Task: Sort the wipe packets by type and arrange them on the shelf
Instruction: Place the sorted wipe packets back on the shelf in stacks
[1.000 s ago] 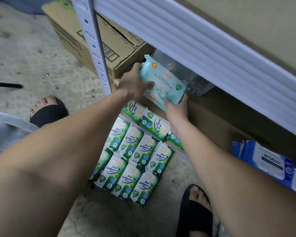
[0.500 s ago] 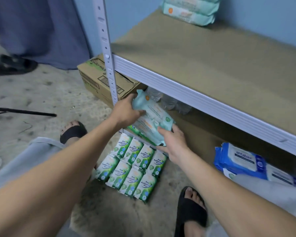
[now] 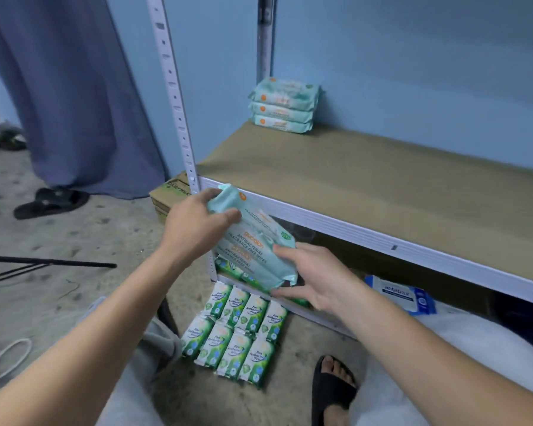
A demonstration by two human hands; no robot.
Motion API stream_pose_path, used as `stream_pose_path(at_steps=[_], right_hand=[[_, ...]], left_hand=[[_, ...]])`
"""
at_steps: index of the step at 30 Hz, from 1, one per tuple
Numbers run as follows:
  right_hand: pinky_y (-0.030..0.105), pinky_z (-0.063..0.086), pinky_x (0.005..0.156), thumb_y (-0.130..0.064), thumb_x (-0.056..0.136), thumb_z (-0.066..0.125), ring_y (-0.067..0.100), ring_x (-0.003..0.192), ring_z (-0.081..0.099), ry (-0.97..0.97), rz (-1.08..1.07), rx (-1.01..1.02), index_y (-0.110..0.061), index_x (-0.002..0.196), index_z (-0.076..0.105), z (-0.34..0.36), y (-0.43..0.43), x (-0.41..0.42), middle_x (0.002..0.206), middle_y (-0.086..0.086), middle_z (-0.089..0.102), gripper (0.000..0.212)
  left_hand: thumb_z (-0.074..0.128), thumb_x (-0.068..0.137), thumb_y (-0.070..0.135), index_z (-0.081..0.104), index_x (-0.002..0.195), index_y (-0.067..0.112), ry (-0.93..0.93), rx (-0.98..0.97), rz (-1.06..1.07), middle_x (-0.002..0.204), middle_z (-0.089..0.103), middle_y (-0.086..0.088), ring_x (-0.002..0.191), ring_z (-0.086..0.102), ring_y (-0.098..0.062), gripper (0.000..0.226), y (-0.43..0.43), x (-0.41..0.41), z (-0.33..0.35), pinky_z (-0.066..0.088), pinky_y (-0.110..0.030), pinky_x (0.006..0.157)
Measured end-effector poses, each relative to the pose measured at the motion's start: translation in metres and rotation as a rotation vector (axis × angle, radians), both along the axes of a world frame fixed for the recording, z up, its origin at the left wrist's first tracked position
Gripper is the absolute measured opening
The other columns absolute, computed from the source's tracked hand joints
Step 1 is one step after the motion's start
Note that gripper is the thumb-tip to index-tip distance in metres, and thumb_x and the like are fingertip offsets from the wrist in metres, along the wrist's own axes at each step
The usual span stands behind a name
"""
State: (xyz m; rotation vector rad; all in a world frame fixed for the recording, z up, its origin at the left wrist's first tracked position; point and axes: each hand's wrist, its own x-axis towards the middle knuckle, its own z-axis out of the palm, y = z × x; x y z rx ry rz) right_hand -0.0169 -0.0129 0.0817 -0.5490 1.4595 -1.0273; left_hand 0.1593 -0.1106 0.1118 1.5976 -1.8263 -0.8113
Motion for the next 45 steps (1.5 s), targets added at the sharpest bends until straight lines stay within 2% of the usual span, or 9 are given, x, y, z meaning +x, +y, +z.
stream_pose_path(at_steps=[8, 13, 16, 18, 24, 26, 31, 38, 45], right_hand=[[0.043, 0.062, 0.074, -0.021, 0.091, 0.072, 0.019, 0.089, 0.075, 0.128, -0.082, -0.277, -0.024, 0.114, 0.07, 0.066, 0.028, -0.04, 0.104, 0.0, 0.076, 0.023], [0.043, 0.063, 0.074, -0.034, 0.084, 0.077, 0.014, 0.086, 0.074, 0.462, -0.25, -0.396, -0.052, 0.107, 0.059, 0.076, 0.028, -0.081, 0.1, -0.013, 0.075, 0.035], [0.039, 0.059, 0.085, -0.041, 0.082, 0.075, 0.009, 0.092, 0.07, 0.66, -0.319, -0.4, -0.039, 0.134, 0.058, 0.066, 0.023, -0.11, 0.105, -0.023, 0.071, 0.054], [0.032, 0.055, 0.088, -0.039, 0.088, 0.071, 0.011, 0.101, 0.066, 0.762, -0.327, -0.361, -0.03, 0.143, 0.052, 0.057, 0.021, -0.128, 0.119, -0.017, 0.068, 0.059], [0.021, 0.045, 0.09, -0.032, 0.096, 0.065, 0.011, 0.117, 0.058, 0.932, -0.241, -0.311, -0.024, 0.149, 0.045, 0.034, 0.025, -0.174, 0.138, -0.008, 0.06, 0.058], [0.017, 0.046, 0.082, -0.028, 0.095, 0.065, 0.008, 0.108, 0.062, 0.961, -0.247, -0.361, -0.026, 0.146, 0.049, 0.027, 0.03, -0.183, 0.13, -0.01, 0.065, 0.053], [0.039, 0.057, 0.072, -0.032, 0.088, 0.073, 0.016, 0.076, 0.068, 1.126, -0.352, -0.431, -0.027, 0.122, 0.065, 0.01, 0.036, -0.189, 0.098, -0.009, 0.074, 0.035], [0.037, 0.055, 0.065, -0.028, 0.083, 0.079, 0.008, 0.069, 0.065, 1.203, -0.396, -0.45, -0.024, 0.086, 0.069, 0.011, 0.034, -0.201, 0.076, -0.014, 0.07, 0.011], [0.037, 0.053, 0.06, -0.028, 0.085, 0.079, 0.01, 0.063, 0.061, 1.199, -0.419, -0.384, -0.023, 0.076, 0.067, 0.014, 0.03, -0.201, 0.066, -0.015, 0.064, 0.015]], left_hand=[[0.069, 0.077, 0.043, 0.064, 0.124, 0.038, 0.151, -0.121, -0.046, 0.104, 0.072, 0.003, 0.087, 0.068, -0.018, 0.048, 0.021, -0.039, 0.072, 0.057, -0.039, 0.086], [0.075, 0.083, 0.039, 0.05, 0.133, 0.042, 0.388, -0.048, -0.15, 0.114, 0.067, 0.011, 0.09, 0.071, -0.009, 0.056, 0.022, -0.079, 0.061, 0.057, -0.029, 0.08], [0.076, 0.087, 0.033, 0.052, 0.129, 0.036, 0.531, 0.089, -0.204, 0.114, 0.068, 0.012, 0.088, 0.071, -0.004, 0.049, 0.019, -0.109, 0.043, 0.056, -0.022, 0.075], [0.075, 0.089, 0.031, 0.053, 0.131, 0.031, 0.547, 0.127, -0.262, 0.113, 0.069, 0.012, 0.09, 0.07, -0.002, 0.048, 0.017, -0.129, 0.031, 0.053, -0.018, 0.072], [0.073, 0.09, 0.037, 0.047, 0.136, 0.033, 0.393, 0.164, -0.406, 0.124, 0.067, 0.01, 0.105, 0.067, -0.009, 0.053, 0.0, -0.167, 0.004, 0.054, -0.035, 0.095], [0.072, 0.09, 0.042, 0.049, 0.138, 0.035, 0.315, 0.122, -0.453, 0.12, 0.068, 0.014, 0.102, 0.068, -0.005, 0.054, 0.0, -0.166, 0.004, 0.055, -0.036, 0.093], [0.075, 0.085, 0.047, 0.058, 0.126, 0.03, 0.163, -0.119, -0.364, 0.114, 0.065, 0.022, 0.091, 0.058, 0.015, 0.048, 0.002, -0.15, 0.004, 0.043, -0.01, 0.065], [0.079, 0.086, 0.031, 0.071, 0.098, 0.027, 0.201, -0.217, -0.265, 0.086, 0.072, 0.009, 0.079, 0.064, 0.001, 0.015, -0.008, -0.142, -0.005, 0.043, -0.009, 0.06], [0.077, 0.087, 0.027, 0.071, 0.09, 0.025, 0.164, -0.263, -0.257, 0.08, 0.072, 0.011, 0.07, 0.062, 0.001, 0.007, -0.013, -0.144, -0.011, 0.043, -0.021, 0.062]])
